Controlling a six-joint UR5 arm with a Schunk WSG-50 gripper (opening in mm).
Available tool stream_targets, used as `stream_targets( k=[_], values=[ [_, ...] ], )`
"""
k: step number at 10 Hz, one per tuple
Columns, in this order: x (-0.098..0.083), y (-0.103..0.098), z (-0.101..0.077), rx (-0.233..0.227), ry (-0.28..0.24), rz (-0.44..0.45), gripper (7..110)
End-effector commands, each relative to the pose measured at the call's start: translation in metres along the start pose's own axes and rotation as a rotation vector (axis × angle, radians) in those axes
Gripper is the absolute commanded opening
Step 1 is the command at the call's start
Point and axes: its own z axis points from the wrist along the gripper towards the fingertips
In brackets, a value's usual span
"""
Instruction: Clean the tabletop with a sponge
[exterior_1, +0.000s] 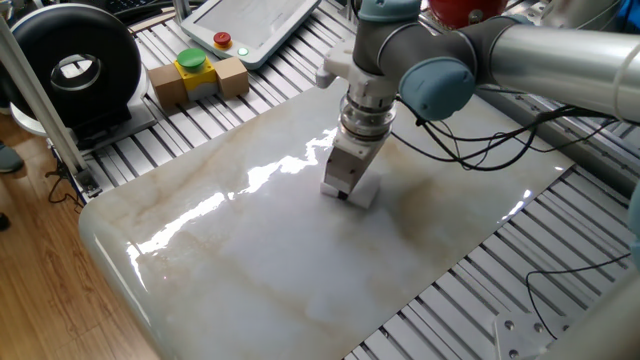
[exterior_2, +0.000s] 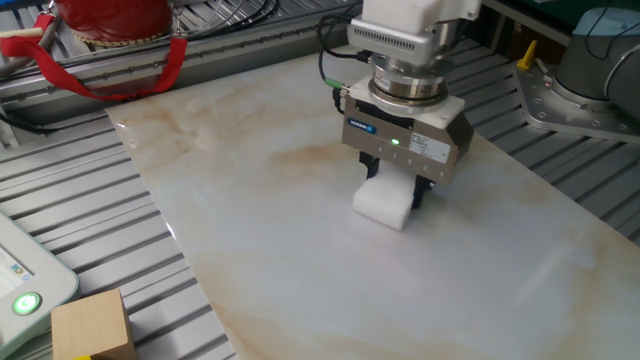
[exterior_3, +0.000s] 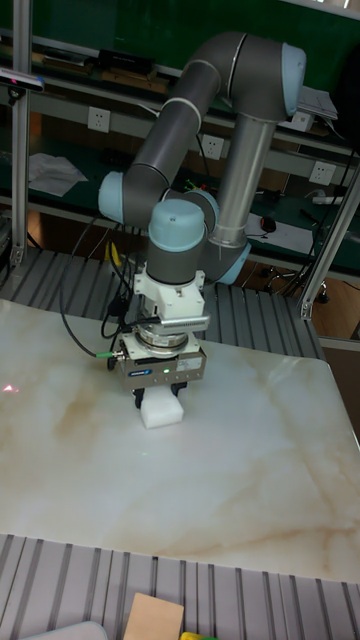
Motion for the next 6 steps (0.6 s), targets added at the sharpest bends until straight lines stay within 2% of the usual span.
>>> stream_targets(
  k=[1,6],
  values=[
    [0.005,-0.015,-0.001,-0.008,-0.003,-0.015,7],
    [0.015,-0.043,-0.010,-0.014,0.013,-0.056,7]
  ],
)
